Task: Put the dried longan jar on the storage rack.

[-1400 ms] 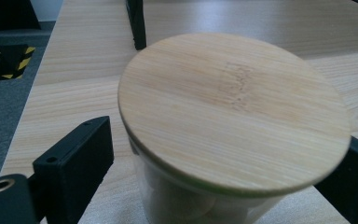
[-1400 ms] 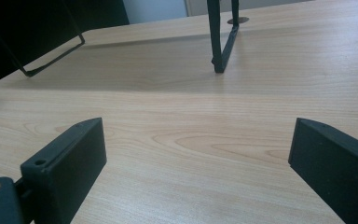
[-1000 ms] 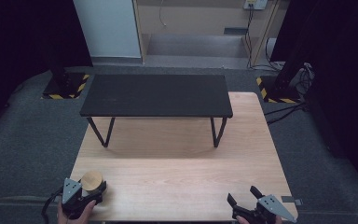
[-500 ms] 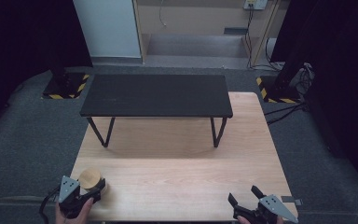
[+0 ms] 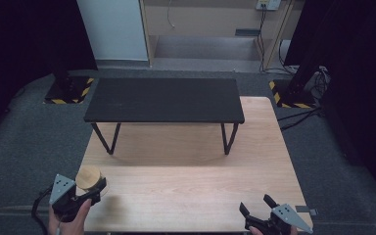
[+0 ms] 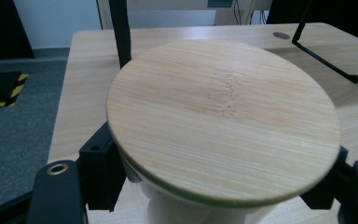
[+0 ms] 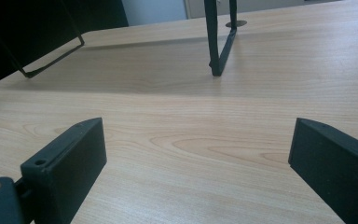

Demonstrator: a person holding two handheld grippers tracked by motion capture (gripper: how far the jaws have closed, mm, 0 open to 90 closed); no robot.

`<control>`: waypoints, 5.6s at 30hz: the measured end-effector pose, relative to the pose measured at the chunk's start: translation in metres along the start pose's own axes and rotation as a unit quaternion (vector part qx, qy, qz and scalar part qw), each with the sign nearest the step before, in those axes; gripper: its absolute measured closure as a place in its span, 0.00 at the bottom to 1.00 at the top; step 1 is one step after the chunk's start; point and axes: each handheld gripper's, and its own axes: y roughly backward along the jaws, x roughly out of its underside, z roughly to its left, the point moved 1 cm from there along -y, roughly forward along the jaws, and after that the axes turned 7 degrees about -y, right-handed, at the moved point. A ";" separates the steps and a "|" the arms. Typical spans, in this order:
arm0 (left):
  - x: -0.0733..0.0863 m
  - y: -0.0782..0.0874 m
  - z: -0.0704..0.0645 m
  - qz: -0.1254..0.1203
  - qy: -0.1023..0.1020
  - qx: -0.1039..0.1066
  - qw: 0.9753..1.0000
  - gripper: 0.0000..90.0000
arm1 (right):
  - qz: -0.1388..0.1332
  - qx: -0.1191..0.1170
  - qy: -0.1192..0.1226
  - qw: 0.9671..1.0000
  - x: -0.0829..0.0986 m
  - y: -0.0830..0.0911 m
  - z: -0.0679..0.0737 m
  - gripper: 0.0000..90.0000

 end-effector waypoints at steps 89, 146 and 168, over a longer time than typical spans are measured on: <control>-0.202 -0.094 0.038 -0.004 -0.058 0.023 0.998 0.27 | -0.008 0.023 -0.006 1.000 -0.008 0.008 -0.010 0.05; -0.195 -0.140 0.054 0.009 -0.057 0.003 0.998 0.07 | -0.004 0.034 -0.010 0.999 -0.008 0.007 -0.011 0.05; -0.142 -0.075 0.036 -0.060 -0.049 -0.005 0.997 0.03 | -0.007 0.021 -0.003 1.000 -0.011 0.001 -0.007 0.05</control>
